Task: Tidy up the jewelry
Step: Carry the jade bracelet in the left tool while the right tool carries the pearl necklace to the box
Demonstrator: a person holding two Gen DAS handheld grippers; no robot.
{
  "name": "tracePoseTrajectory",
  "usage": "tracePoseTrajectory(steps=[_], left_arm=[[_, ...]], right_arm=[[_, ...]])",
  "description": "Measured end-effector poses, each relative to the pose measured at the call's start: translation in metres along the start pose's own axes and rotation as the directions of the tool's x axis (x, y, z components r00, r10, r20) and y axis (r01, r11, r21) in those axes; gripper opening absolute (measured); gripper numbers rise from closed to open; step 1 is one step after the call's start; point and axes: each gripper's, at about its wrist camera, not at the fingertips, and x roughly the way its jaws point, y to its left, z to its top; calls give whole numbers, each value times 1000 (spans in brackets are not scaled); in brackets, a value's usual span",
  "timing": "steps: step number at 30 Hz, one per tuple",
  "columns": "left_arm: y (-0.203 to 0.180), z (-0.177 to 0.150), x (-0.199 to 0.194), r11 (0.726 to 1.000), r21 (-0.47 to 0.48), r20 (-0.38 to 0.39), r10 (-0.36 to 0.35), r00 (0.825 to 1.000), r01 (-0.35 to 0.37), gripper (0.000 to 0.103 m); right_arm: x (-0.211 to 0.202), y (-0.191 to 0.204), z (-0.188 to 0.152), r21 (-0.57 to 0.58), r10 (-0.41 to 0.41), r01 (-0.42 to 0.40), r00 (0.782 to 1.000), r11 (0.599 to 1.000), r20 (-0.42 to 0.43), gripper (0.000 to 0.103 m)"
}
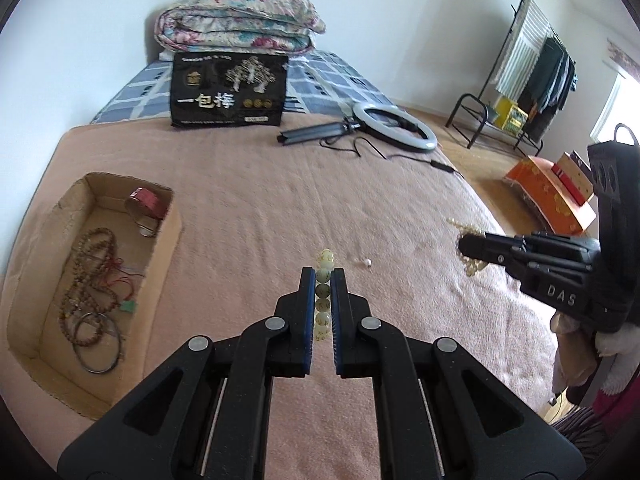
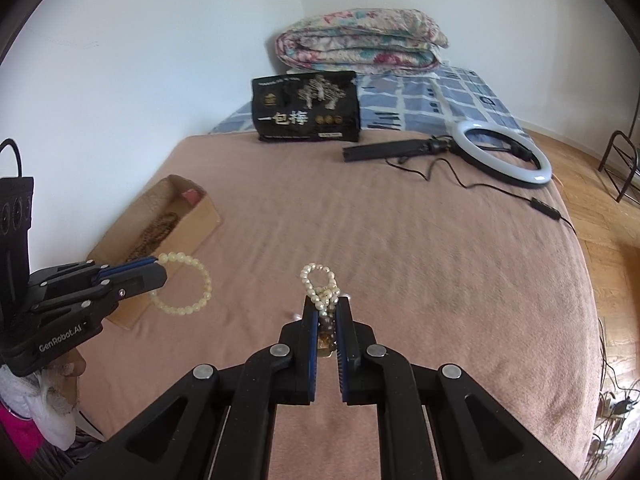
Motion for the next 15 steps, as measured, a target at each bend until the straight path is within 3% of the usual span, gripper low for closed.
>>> tracePoseTrajectory(steps=[15], left_arm=[[67,-2,-47,993,-78,75,92,993,-86,5]], right_arm=[[22,81,15,-85,100,-98,995,992,12,5]])
